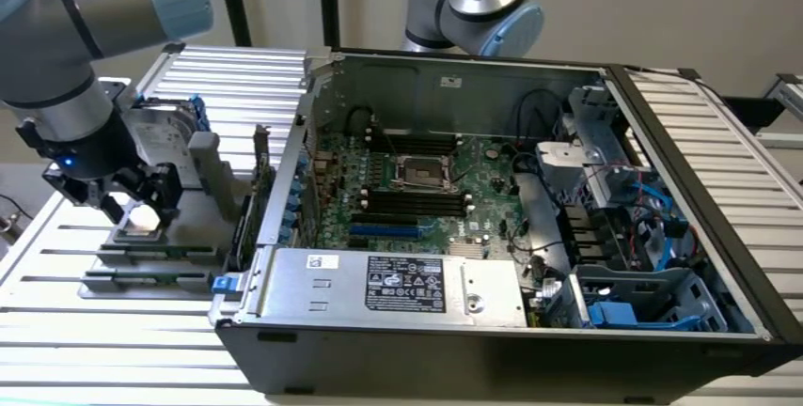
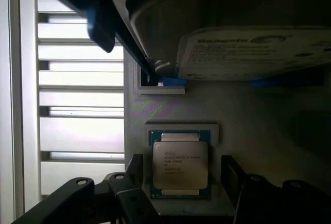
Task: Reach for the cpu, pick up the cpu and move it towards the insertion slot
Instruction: 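Pick up the cpu and move it towards the insertion slot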
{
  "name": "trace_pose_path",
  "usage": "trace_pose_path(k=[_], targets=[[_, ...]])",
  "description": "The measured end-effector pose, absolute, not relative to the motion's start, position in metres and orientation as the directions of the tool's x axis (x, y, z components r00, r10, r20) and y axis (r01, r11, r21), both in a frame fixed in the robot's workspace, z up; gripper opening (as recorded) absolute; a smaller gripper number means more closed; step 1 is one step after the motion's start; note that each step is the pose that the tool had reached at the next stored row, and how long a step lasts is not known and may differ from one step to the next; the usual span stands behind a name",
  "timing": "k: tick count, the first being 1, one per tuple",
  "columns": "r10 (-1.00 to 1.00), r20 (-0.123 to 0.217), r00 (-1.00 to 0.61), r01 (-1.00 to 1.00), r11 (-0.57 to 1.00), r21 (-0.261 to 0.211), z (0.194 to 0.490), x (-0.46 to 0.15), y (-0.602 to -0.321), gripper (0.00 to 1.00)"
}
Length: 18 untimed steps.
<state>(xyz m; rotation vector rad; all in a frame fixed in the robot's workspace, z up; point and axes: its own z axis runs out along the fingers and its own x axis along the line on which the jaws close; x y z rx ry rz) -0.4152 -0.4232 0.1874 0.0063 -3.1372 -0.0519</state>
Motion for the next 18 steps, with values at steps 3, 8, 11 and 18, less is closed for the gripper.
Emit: trace_pose_path(k=[3,8,11,18], targets=[[-0.004,0.004,-1.0,-0.004,0.999,0.033,0.1869,-0.4152,-0.4231,0.71],[-0.004,0.004,-1.0,-0.004,0.999,0.033,0.1865,-0.4152,-0.422,0.71],[-0.004,0.004,-1.0,-0.004,0.999,0.033,0.1864,-0.4153,-0.4216,0.63],[-0.004,0.004,-1.0,-0.004,0.999,0.033,0.1863,-0.4152,-0.4213,0.56]])
